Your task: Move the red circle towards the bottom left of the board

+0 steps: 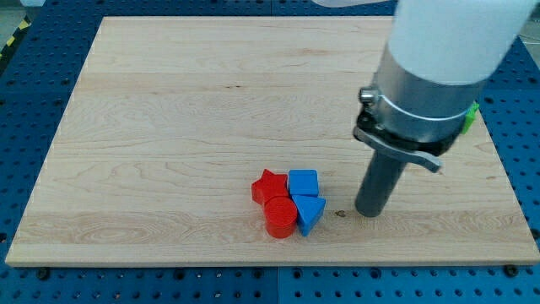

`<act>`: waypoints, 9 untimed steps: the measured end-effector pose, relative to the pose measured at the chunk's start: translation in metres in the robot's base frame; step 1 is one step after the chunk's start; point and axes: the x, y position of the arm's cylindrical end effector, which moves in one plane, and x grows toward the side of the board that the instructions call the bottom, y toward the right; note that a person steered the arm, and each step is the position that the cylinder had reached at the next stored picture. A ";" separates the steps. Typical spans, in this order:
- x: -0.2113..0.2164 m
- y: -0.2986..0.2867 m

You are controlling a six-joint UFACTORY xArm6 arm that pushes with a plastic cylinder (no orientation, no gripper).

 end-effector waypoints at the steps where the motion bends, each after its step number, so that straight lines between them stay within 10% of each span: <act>1: 0.004 -0.037; 9: 0.052 -0.107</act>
